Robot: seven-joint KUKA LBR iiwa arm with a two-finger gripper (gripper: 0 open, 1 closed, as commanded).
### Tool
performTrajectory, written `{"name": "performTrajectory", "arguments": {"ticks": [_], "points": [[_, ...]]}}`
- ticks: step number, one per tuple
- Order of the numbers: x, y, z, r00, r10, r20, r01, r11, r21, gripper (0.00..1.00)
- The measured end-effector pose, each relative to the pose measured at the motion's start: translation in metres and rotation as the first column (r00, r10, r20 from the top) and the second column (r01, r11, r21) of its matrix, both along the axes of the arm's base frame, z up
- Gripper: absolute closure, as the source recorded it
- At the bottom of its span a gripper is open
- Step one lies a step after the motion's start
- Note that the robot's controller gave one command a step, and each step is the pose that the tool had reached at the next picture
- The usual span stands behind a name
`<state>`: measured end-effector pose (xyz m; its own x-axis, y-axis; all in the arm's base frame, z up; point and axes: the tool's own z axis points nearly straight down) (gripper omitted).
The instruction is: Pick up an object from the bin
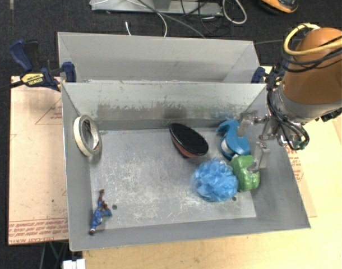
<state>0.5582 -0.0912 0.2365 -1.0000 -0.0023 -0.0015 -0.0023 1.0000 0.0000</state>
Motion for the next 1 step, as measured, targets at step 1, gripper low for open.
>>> {"name": "performTrajectory", "arguments": {"ticks": [1], "points": [[0.0000, 0.0000, 0.0000, 1.000, 0.000, 0.000, 0.000, 1.000, 0.000, 0.00]]}}
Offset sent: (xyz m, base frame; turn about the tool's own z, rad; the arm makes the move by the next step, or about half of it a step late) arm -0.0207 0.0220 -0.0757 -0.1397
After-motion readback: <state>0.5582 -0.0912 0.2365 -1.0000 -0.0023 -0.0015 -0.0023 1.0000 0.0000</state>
